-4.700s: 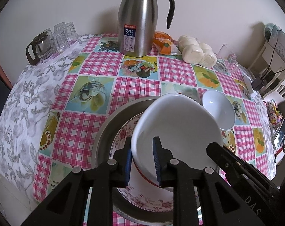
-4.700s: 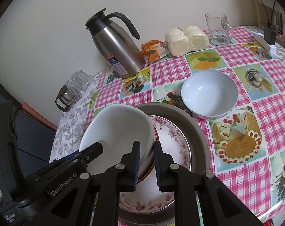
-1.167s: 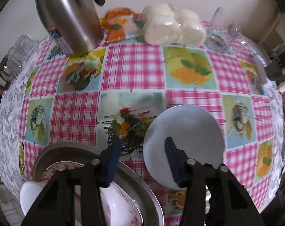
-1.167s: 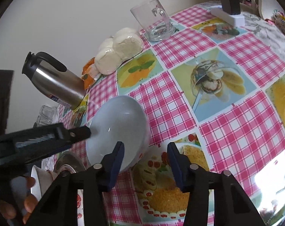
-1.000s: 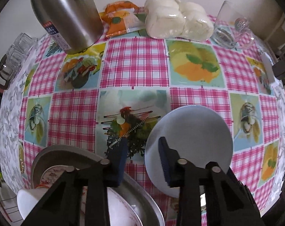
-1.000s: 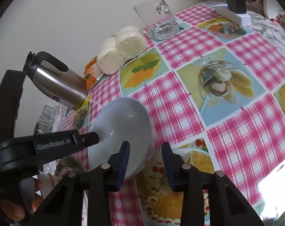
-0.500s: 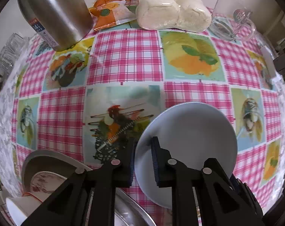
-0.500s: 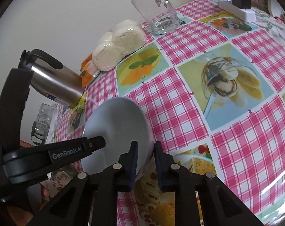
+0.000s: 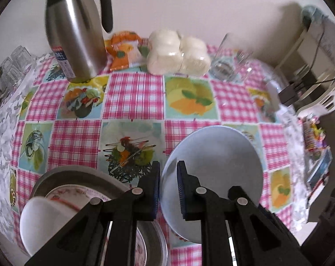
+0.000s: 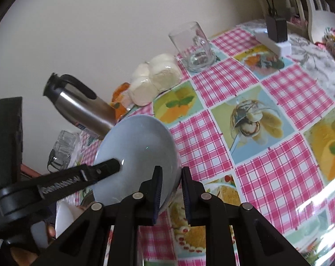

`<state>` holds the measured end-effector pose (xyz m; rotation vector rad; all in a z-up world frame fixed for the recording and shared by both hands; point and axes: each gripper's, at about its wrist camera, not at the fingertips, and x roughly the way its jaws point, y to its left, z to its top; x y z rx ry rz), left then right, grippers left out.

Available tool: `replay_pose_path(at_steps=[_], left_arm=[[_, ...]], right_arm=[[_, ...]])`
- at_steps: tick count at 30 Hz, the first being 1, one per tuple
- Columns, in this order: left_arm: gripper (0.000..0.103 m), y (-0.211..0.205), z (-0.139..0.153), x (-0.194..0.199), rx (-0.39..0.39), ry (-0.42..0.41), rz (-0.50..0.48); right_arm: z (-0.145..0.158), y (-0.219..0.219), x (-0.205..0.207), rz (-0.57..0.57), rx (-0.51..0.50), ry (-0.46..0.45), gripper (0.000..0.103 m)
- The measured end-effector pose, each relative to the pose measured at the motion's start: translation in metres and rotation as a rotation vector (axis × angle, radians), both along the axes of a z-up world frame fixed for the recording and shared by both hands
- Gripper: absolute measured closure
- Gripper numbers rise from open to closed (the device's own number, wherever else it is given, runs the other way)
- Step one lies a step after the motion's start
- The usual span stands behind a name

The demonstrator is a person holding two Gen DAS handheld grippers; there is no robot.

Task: Organize plates and bowls
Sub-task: 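Lift the round bowl with both tools over the stacked bowls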

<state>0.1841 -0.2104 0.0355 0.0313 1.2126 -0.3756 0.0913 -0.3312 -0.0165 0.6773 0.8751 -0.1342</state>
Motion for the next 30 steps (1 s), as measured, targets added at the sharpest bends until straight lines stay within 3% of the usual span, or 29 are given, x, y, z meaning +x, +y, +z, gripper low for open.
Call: replay_pose_path(at_steps=[14, 30], left_arm=[[0.088, 0.078, 0.042, -0.037, -0.156, -0.101, 0.082], [0.088, 0.185, 0.063, -0.068, -0.276, -0.186, 0.219]], right_arm=[[0.050, 0.055, -0.021, 0.083, -0.085, -0.066, 0.084], [0.083, 0.144, -0.028, 0.222, -0.127, -0.138, 0.084]])
